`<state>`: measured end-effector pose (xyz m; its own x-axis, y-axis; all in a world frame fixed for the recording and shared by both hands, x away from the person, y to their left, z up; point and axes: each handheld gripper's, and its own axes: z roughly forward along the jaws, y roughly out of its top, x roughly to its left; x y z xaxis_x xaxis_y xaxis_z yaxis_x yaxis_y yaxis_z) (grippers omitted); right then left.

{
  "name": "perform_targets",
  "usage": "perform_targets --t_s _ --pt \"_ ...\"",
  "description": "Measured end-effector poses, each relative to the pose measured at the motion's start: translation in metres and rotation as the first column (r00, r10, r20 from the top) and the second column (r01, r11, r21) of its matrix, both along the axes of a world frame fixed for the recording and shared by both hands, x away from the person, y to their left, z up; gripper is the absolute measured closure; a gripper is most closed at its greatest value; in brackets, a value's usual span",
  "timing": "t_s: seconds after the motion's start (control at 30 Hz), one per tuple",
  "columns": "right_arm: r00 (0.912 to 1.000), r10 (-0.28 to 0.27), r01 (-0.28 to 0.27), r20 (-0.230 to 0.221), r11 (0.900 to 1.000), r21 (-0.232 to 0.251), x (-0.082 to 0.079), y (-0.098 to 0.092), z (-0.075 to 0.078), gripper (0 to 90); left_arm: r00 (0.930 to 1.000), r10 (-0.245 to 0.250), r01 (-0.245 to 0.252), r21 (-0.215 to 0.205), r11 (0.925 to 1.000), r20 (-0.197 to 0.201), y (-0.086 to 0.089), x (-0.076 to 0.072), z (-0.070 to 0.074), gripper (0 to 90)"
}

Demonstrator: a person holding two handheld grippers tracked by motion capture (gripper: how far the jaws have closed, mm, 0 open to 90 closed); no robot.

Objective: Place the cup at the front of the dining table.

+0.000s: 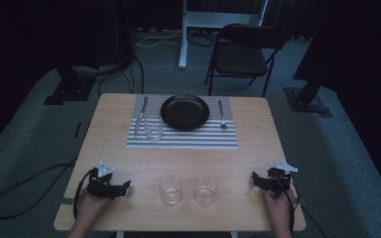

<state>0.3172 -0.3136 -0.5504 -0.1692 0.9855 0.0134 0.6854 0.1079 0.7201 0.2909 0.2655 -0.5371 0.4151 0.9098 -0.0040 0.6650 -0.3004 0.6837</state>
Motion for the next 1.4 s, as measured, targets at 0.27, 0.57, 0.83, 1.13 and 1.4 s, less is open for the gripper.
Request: perform_targets --t_s 0.27,0.57,0.83,1.13,1.4 --pt "1.0 0.0 0.0 0.0 1.0 0.0 0.0 0.0 0.0 11.9 0.9993 0.038 -0.038 -0.006 0.9992 0.002 0.013 -0.008 -0.001 7.7" --pt "1.0 0.0 0.0 0.0 1.0 0.0 0.0 0.0 0.0 11.9 0.9973 0.073 -0.073 -0.01 0.9973 0.001 0.03 -0.017 -0.001 7.7" --pt "1.0 0.0 0.0 0.0 1.0 0.0 0.0 0.0 0.0 11.9 0.9965 0.083 -0.083 -0.009 0.9965 -0.005 0.041 -0.023 -0.002 7.8" --pt "1.0 0.0 0.0 0.0 1.0 0.0 0.0 0.0 0.0 11.9 0.9945 0.105 -0.105 -0.009 0.9944 -0.001 0.051 -0.032 -0.001 7.8" --pt "1.0 0.0 0.0 0.0 1.0 0.0 0.0 0.0 0.0 11.9 0.9876 0.156 -0.156 -0.04 0.987 0.011 0.06 -0.041 -0.002 7.7"
